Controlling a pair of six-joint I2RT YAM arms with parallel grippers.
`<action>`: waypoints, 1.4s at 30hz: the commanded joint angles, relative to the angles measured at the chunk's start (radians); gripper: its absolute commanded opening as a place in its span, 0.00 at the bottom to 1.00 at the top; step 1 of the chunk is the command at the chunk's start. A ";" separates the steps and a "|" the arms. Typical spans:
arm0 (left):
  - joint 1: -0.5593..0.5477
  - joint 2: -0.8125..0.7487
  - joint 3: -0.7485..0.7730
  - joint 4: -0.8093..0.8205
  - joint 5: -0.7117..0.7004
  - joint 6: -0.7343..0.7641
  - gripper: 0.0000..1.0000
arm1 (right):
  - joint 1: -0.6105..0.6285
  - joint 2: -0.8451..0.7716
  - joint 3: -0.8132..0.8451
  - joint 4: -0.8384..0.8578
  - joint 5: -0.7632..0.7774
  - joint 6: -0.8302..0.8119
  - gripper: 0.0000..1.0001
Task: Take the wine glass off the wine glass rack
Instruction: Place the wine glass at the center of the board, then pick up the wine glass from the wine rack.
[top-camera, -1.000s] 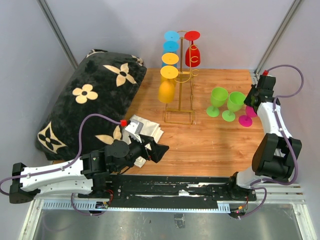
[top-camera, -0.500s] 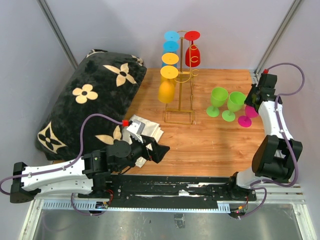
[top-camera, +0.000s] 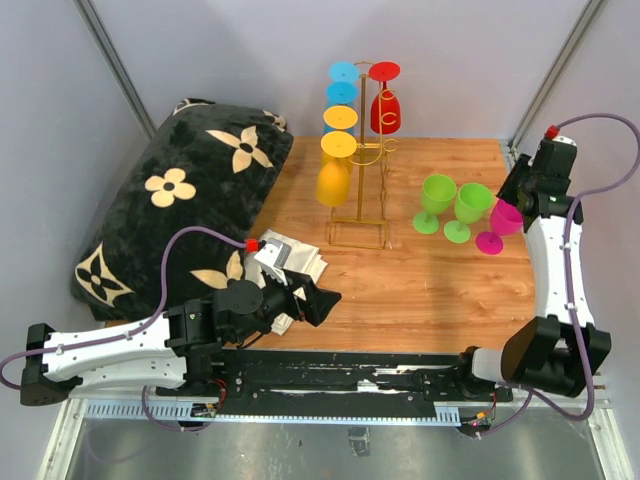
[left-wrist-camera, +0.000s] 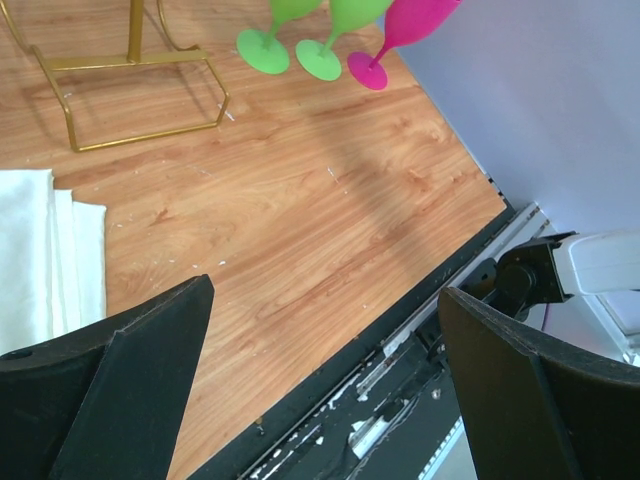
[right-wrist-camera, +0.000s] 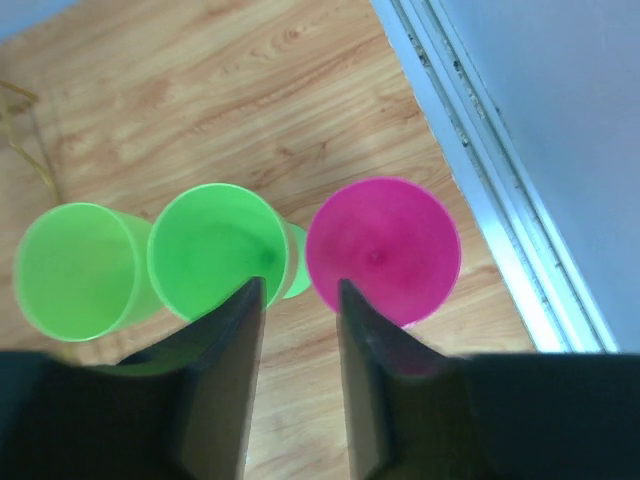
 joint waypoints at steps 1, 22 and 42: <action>0.001 0.005 0.036 0.002 -0.005 -0.011 1.00 | -0.009 -0.095 0.007 -0.019 -0.024 0.039 0.51; 0.001 0.046 0.060 -0.024 0.005 -0.027 1.00 | -0.008 -0.098 0.114 0.094 -0.502 0.145 0.75; 0.001 0.010 0.049 -0.031 -0.027 -0.017 1.00 | 0.150 0.356 0.430 0.534 -0.721 0.677 0.63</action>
